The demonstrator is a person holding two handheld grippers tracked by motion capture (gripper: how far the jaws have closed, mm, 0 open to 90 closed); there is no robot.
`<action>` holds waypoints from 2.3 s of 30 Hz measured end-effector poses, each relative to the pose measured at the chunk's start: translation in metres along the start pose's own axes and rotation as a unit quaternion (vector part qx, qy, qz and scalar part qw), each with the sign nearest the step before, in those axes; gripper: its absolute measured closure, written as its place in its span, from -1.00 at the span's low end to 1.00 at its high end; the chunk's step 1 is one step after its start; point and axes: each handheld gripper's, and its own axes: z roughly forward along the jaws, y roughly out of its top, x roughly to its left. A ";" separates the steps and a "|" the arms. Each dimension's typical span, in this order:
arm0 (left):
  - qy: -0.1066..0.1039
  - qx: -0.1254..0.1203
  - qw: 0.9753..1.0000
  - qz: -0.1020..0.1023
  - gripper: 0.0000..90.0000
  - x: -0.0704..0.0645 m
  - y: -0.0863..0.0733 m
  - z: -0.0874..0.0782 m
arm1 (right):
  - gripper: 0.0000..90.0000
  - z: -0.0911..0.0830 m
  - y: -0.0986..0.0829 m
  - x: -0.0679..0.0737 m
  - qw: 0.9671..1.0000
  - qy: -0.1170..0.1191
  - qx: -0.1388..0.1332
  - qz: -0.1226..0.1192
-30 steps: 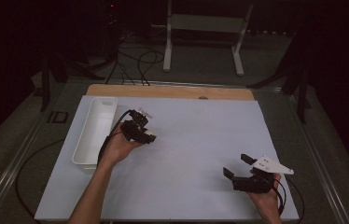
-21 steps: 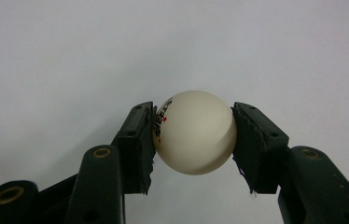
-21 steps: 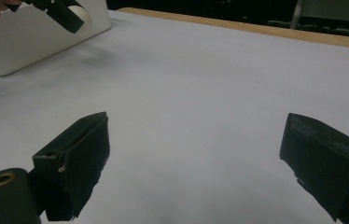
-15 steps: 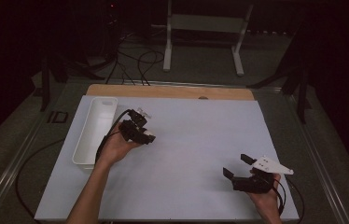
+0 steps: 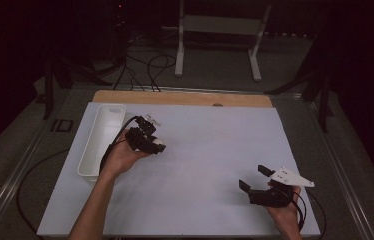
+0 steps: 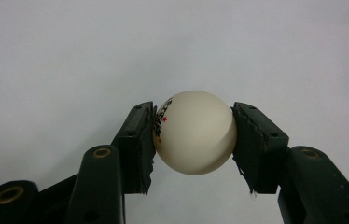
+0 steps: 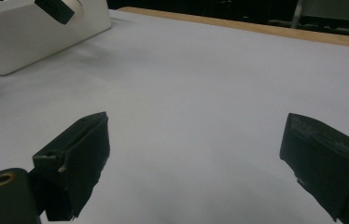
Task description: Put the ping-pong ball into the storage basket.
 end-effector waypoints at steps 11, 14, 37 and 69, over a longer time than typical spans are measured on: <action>-0.008 -0.008 1.000 0.008 0.14 0.000 0.001 -0.009 | -0.82 0.000 0.000 0.000 1.000 0.000 0.000 0.000; -0.010 -0.009 1.000 0.012 0.14 0.000 0.001 -0.011 | -0.82 0.000 0.000 0.000 1.000 0.000 -0.001 0.000; -0.018 -0.021 0.999 0.023 0.14 0.005 -0.002 -0.024 | -0.82 0.001 0.000 0.001 1.000 0.001 0.001 0.001; -0.015 -0.031 0.999 0.029 0.14 0.011 -0.004 -0.038 | -0.82 0.000 0.000 0.001 1.000 -0.001 -0.003 0.001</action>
